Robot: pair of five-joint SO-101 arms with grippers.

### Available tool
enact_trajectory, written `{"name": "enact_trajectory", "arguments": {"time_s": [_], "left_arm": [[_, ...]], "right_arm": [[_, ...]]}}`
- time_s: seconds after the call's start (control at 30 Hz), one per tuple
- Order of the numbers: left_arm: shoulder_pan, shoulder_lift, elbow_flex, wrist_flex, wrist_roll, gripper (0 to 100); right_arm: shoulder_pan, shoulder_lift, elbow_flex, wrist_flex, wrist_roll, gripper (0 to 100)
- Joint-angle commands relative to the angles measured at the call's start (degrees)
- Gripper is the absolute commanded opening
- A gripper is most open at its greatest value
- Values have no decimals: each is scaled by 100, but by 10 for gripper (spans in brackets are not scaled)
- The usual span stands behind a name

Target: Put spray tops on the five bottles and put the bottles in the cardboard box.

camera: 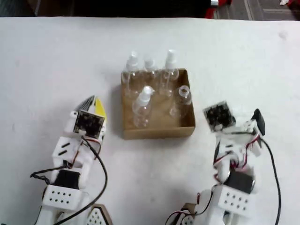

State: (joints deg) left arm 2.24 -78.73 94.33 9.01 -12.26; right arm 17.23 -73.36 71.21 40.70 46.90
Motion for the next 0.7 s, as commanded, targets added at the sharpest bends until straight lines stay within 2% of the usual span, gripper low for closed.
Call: {"name": "enact_trajectory", "arguments": {"time_s": [0.0, 0.07, 0.23, 0.4, 0.53, 0.67], "left_arm": [[31, -110, -132, -26, -35, 24], [31, -110, -132, -26, -35, 24], [31, -110, -132, -26, -35, 24], [154, -110, -132, -26, -79, 24], [171, -110, -132, -35, -79, 24], [154, -110, -132, -35, -79, 24]], "right_arm": [[-31, 1631, -1363, 207, -26, 219], [-31, 2571, -2022, 400, 44, 219], [-22, 4866, -3552, 1051, 747, 219], [233, 6738, -4897, 1174, 809, 219], [251, 7626, -5582, 1182, 862, 219], [92, 7890, -5864, 1182, 888, 219]]}}
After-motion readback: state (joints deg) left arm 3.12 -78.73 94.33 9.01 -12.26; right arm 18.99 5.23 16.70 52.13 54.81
